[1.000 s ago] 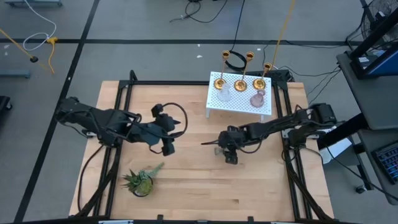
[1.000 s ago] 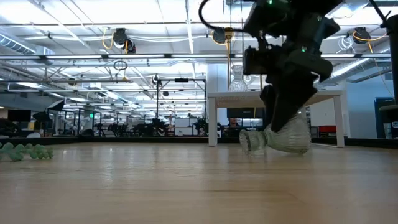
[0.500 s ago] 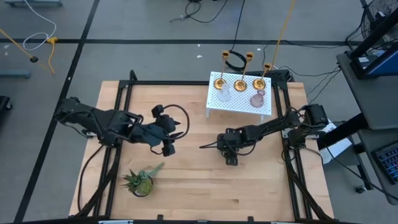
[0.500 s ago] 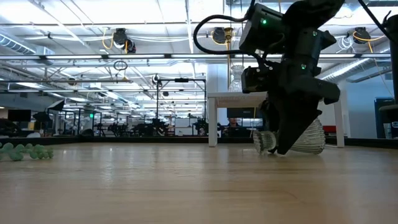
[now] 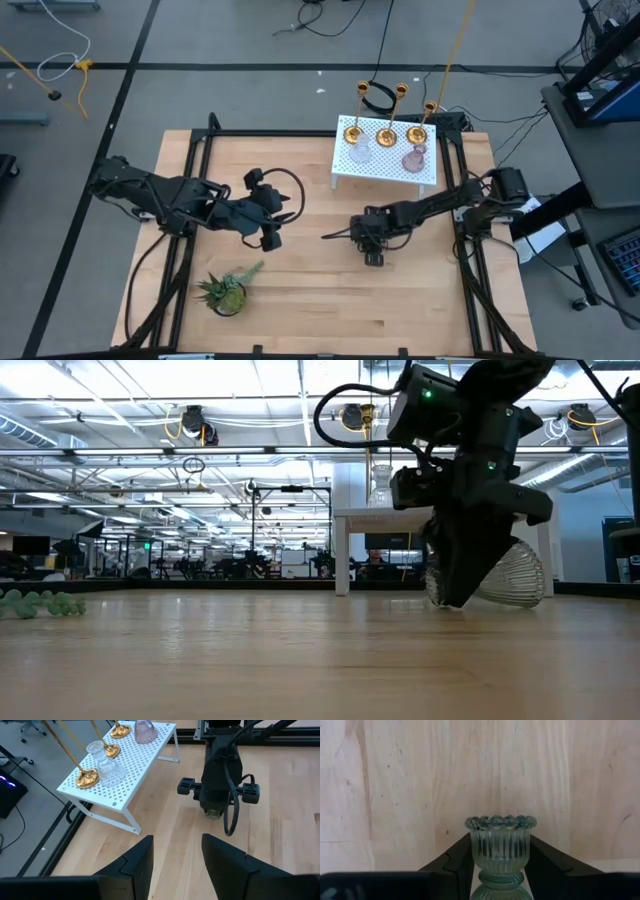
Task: Pick & Place candle stick holders
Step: Put the green glass candle holder on the shelf
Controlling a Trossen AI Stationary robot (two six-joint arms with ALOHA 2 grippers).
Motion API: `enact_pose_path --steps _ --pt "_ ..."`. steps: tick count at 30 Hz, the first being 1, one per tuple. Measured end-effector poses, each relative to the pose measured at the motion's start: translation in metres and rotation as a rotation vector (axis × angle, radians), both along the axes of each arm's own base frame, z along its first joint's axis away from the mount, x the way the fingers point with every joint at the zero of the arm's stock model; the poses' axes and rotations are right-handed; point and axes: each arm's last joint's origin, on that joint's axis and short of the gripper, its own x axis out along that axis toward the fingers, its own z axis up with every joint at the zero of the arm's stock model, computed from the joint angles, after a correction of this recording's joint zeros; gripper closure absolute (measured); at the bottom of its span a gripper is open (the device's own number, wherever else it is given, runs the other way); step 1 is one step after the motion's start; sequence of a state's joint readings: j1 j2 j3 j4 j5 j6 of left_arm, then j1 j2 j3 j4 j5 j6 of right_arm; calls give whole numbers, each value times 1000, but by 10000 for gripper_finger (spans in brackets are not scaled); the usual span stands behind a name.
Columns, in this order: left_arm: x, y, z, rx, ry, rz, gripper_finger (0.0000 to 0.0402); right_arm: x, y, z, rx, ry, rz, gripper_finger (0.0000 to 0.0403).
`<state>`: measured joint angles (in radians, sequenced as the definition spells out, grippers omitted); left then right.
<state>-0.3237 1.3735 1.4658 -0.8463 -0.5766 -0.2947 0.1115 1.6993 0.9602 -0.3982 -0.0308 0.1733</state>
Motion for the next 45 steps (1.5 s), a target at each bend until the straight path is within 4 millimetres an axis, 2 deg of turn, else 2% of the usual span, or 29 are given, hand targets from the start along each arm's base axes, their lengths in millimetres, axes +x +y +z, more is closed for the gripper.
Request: enact_pose_path --steps 5,9,13,18,22,26,30,36,40,45 --pt "0 0 0 0 4 0 229 -3 4 17 30 -59 -35 270" --pt "-1 -2 0 -2 4 -5 229 -11 12 47 55 -181 -16 265" --pt "-2 -6 0 -11 -1 -15 229 -26 20 86 65 -339 16 269" --pt "-4 -12 0 -16 -5 -34 229 -48 20 128 -108 -565 -61 268" --pt "-5 -17 0 -17 -6 -52 229 -59 15 146 -319 -763 -203 264" --pt "-7 -21 0 -17 -6 -67 229 -65 6 142 -526 -905 -474 269" --pt "-8 -24 0 -17 -6 -78 229 -69 -4 119 -681 -979 -672 266" --pt "-8 -25 0 -18 -9 -81 229 -79 -29 89 -773 -1111 -759 266" --pt "-7 -25 1 -22 -20 -81 229 -84 -48 76 -803 -1171 -738 267" --pt "-7 -25 2 -22 -27 -83 229 -81 -66 65 -817 -1145 -744 264"
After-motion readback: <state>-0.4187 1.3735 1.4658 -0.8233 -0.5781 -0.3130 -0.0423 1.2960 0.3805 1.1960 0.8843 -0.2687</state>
